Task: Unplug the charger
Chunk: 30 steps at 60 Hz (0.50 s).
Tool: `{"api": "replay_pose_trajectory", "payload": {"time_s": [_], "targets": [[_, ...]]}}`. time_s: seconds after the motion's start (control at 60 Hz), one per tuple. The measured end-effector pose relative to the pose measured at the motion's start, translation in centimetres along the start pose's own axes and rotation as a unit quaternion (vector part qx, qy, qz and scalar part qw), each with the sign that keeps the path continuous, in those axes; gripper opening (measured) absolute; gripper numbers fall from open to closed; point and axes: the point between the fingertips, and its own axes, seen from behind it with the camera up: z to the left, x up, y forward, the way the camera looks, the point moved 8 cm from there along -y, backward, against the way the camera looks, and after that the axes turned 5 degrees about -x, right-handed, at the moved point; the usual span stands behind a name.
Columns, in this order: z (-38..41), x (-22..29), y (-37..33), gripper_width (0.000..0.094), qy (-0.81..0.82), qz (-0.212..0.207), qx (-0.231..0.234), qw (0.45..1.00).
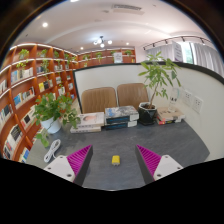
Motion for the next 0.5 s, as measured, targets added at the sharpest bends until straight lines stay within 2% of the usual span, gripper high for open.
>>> {"api": "replay_pose_trajectory", "payload": {"time_s": [0.217, 0.5], "targets": [[0.8, 0.0, -8.4, 0.0854, -0.005, -0.016, -0.014, 1.0], [1.7, -1.2, -12.7, 0.0857, -0.045, -0.025, -0.012, 0.999]]}}
